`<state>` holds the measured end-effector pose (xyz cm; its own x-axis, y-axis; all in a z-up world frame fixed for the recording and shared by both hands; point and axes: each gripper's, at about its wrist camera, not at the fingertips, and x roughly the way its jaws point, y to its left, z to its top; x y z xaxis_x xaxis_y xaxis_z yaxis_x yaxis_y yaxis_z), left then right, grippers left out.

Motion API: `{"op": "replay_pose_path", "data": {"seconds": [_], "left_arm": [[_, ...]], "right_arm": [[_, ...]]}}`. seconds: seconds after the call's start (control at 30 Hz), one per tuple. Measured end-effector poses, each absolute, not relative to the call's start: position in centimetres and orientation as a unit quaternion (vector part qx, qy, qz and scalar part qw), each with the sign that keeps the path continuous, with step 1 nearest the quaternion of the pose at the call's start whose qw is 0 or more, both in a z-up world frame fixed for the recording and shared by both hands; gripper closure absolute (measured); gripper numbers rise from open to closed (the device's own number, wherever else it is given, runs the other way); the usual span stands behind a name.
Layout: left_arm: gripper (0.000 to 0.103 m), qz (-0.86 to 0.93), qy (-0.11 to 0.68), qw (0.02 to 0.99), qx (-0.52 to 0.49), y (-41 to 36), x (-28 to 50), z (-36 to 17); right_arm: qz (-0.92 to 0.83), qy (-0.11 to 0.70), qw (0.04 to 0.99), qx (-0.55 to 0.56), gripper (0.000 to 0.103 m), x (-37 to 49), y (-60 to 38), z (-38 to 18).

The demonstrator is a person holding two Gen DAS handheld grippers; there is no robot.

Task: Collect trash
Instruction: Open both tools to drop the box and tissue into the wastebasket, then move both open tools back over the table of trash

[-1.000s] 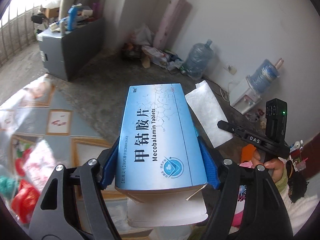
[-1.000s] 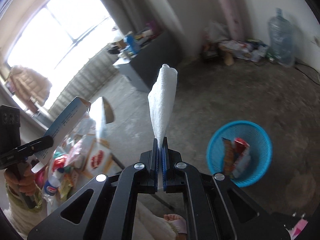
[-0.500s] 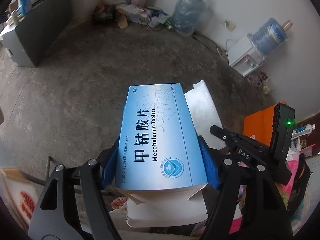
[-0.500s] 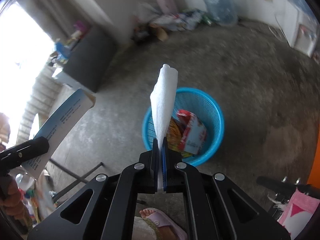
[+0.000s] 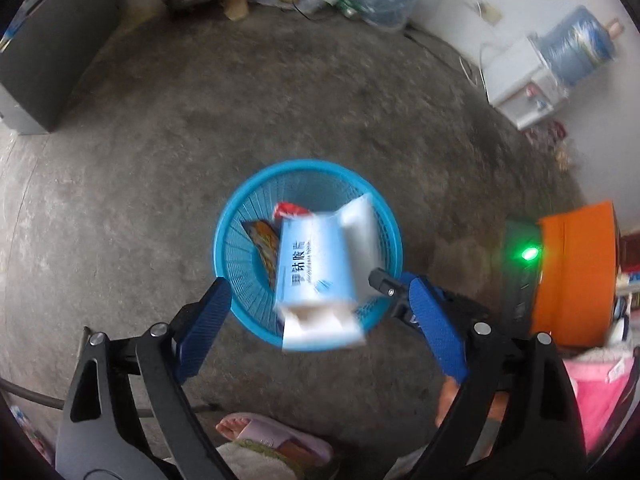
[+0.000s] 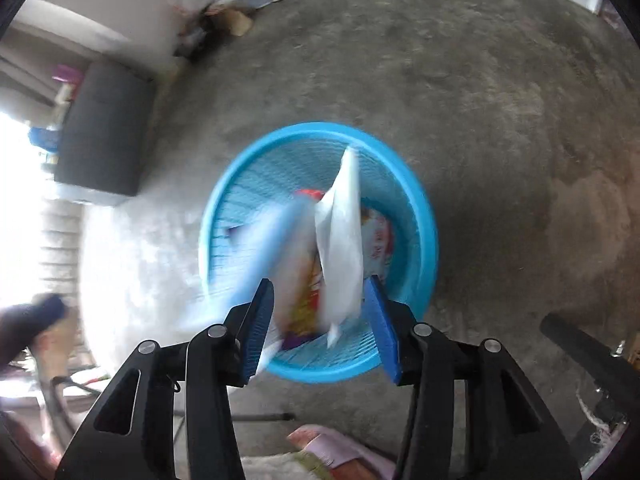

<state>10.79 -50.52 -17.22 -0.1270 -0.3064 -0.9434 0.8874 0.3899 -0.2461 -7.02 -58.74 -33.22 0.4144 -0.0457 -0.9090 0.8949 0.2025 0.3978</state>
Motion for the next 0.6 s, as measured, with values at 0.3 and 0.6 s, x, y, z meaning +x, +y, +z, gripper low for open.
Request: {"op": "replay_pose_path", "data": {"seconds": [0.3, 0.6], "left_arm": [[0.017, -0.508, 0.520, 0.650, 0.222, -46.9, 12.2, -12.6], [0.017, -0.536, 0.464, 0.686, 0.164, -39.0, 13.7, -4.0]], "right_arm": [[-0.375, 0.374, 0.670, 0.521, 0.054, -8.6, -57.9, -32.0], [-0.354, 0.332, 0.730, 0.481, 0.047, -7.3, -54.6, -24.0]]}}
